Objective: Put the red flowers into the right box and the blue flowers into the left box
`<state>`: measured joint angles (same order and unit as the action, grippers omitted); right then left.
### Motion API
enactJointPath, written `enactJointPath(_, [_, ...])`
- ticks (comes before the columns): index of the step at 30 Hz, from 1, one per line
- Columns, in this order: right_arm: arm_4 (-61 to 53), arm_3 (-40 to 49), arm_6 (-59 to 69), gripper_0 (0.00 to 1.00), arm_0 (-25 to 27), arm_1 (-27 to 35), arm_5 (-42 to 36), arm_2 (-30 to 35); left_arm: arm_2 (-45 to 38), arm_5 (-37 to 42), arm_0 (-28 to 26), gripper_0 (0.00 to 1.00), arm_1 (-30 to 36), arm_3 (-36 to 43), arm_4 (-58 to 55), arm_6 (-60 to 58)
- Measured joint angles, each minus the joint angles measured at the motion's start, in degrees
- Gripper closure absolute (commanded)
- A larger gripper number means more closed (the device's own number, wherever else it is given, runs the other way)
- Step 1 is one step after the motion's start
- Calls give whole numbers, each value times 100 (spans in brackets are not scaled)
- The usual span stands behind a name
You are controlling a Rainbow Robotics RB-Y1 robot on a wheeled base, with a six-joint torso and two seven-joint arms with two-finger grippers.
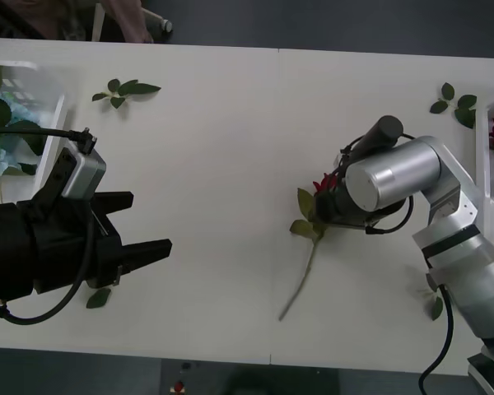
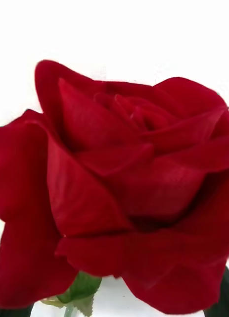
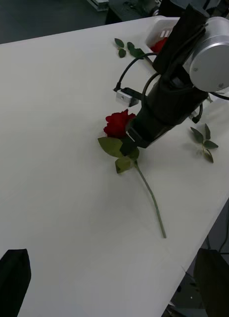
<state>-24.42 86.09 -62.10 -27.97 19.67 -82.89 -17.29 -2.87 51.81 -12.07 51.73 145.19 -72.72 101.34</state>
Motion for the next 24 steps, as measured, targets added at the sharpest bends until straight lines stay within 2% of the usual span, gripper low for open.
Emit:
enactJointPath(7, [238, -164, 0, 12, 0, -3, 109, -12, 0, 0, 0, 5, 0, 0, 0, 0])
enactJointPath(8, [279, -179, 0, 16, 0, -6, 108, -12, 0, 0, 0, 4, 0, 0, 0, 0])
enactJointPath(9, [327, -190, 0, 54, 0, -14, 108, -12, 0, 0, 0, 5, 0, 0, 0, 0])
enactJointPath(10, [369, -193, 0, 70, 0, -26, 108, -12, 0, 0, 0, 4, 0, 0, 0, 0])
enactJointPath(11, [396, -193, 0, 83, 0, -39, 108, -12, 0, 0, 0, 4, 0, 0, 0, 0])
enactJointPath(13, [427, -193, 0, 93, 0, -75, 108, -12, 0, 0, 0, 5, 0, 0, 0, 0])
enactJointPath(17, [428, -193, 0, 99, 0, -160, 107, -11, 0, 0, 0, 5, 0, 0, 0, 0])
enactJointPath(24, [428, -193, 0, 100, 0, -192, 107, -11, 0, 0, 0, 4, 0, 0, 0, 0])
